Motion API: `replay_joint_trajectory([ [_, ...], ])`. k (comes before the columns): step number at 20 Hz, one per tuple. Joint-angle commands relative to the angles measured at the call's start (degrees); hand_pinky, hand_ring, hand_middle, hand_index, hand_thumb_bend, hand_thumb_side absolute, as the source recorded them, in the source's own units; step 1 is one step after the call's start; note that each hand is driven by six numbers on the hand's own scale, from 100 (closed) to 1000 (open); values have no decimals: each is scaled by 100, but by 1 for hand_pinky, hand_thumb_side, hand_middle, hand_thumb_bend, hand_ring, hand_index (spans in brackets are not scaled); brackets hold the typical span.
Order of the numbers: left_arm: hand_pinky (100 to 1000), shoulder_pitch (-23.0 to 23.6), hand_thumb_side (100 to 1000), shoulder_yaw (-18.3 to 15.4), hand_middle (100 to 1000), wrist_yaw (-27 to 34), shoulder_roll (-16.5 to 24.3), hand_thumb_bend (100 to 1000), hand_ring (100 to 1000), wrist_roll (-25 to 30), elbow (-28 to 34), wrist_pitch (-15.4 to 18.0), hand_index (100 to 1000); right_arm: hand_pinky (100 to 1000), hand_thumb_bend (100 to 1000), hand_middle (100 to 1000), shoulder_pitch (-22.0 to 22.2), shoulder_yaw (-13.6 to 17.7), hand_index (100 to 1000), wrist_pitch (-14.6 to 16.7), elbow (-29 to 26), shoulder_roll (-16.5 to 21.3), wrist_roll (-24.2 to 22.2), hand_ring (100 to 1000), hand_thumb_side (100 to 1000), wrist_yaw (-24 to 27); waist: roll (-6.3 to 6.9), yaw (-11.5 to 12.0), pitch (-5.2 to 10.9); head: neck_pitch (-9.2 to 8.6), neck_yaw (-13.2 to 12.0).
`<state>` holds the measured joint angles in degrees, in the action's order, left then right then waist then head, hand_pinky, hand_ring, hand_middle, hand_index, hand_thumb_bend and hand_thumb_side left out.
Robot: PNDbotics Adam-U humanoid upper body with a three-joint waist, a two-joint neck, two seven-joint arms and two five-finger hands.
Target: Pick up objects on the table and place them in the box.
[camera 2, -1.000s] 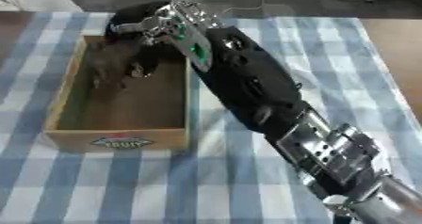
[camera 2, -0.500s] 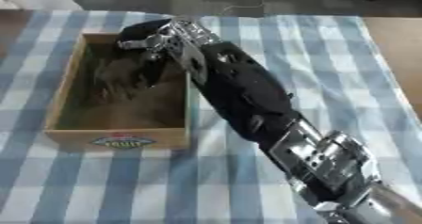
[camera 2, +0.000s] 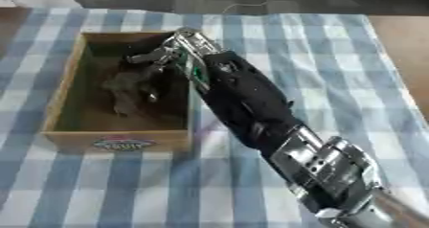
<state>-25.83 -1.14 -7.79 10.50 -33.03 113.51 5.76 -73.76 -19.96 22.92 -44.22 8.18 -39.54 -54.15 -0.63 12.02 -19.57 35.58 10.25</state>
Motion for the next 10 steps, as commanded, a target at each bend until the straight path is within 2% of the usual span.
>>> replay_joint_trajectory([
  [1,827,-70,626,-3,784,15,18,100,839,12,108,4,720,887,435,754,-139,72,897,96,-17,17,-245,937,174,-103,34,-8,134,-56,8],
  [4,827,-64,627,-3,784,15,17,100,839,14,108,3,720,894,480,766,-166,117,917,162,-60,33,-352,941,227,-101,34,-14,143,-58,-2],
  [8,826,-51,626,-3,784,18,15,100,839,15,108,0,720,903,557,780,-208,146,943,166,-137,66,-342,946,258,-138,33,-19,157,-51,-5],
  [10,826,-46,626,-1,784,19,13,100,839,19,108,-1,720,905,566,782,-238,156,945,144,-211,88,-296,946,263,-184,34,-24,166,-46,-8],
])
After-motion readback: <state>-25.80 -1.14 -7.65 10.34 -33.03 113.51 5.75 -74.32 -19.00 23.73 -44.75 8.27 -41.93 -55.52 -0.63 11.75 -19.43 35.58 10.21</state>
